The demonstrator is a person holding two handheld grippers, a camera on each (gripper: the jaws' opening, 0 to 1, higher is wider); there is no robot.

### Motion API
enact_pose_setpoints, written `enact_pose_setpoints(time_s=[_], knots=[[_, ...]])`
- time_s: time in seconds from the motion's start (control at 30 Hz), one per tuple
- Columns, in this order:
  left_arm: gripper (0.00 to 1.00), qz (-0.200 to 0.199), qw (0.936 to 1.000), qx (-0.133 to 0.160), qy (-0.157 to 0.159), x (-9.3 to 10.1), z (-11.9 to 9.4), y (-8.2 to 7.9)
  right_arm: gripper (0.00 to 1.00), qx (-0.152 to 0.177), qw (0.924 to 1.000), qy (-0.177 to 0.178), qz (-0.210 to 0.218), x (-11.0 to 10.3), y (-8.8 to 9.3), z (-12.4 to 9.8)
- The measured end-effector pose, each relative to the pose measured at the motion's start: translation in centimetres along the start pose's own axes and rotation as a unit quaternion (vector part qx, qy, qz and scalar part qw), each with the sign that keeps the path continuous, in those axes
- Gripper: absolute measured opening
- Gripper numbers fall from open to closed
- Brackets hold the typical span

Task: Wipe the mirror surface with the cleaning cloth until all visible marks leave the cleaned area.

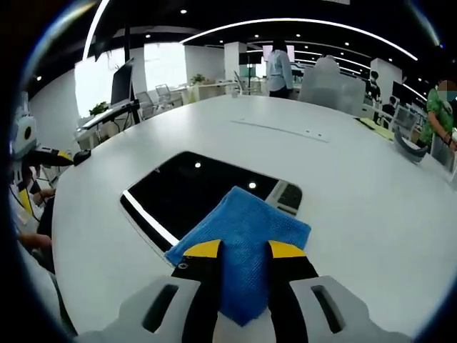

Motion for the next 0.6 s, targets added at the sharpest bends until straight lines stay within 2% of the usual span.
enact_pose_setpoints(time_s=[0.6], knots=[[0.99,-0.007,1.0000,0.005,-0.003,0.35,-0.62,0.80,0.20,-0.006,1.0000,0.000,-0.001,-0.81,0.23,-0.52]])
Point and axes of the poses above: the point that each gripper's makers call its tool centre point, and the gripper's own axes: z roughly forward along the fingers, x roughly to its right, y roughly out of its underside, the point moved 8 cm from there along -z, roughly backward along the fingers, and after that the axes turned 12 degrees about y, right-handed, at the moved point
